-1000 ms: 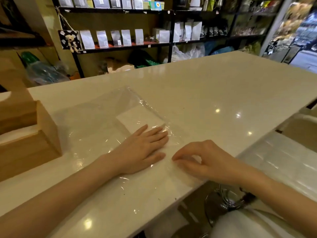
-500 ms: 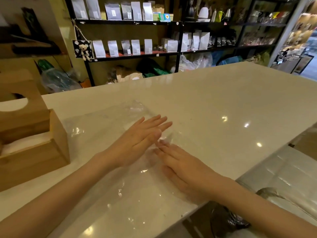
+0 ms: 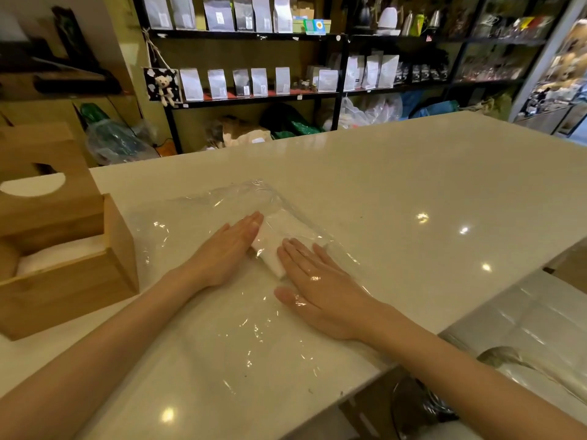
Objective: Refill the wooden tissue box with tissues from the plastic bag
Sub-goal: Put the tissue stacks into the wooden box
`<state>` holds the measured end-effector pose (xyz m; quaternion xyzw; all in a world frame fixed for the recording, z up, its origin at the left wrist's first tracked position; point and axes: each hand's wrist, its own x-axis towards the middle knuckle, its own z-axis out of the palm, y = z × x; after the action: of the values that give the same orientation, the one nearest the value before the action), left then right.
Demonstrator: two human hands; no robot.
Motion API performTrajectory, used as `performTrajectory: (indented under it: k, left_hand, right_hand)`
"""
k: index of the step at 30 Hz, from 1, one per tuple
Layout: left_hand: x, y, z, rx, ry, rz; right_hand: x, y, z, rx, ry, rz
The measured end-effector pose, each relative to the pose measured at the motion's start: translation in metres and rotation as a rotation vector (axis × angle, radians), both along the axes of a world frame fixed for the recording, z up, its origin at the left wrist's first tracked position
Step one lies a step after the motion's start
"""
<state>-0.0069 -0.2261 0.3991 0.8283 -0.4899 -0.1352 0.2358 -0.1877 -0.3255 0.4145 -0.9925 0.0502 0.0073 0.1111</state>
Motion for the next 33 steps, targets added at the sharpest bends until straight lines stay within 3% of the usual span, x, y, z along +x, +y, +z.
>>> performTrajectory:
  k: [13,22,27,30,33]
  left_hand:
    - [0.002,-0.001,-0.002,0.202,-0.402,-0.086]
    - [0.000,0.000,-0.001,0.220,-0.455,-0.108]
    - [-0.001,0.003,-0.001,0.225,-0.456,-0.103]
    - [-0.003,0.004,0.001,0.220,-0.419,-0.081]
    - [-0.011,0.009,0.007,0.074,-0.421,-0.041]
  right_hand:
    - [-0.081,0.015,-0.001,0.047,0.027,0.019]
    - [-0.130,0.026,-0.040,-0.210,-0.596,0.058]
    - [-0.139,0.026,-0.046,-0.278,-0.723,0.075]
    - [-0.144,0.023,-0.030,-0.142,-0.634,0.069]
    - [-0.146,0.022,0.003,0.155,-0.602,-0.006]
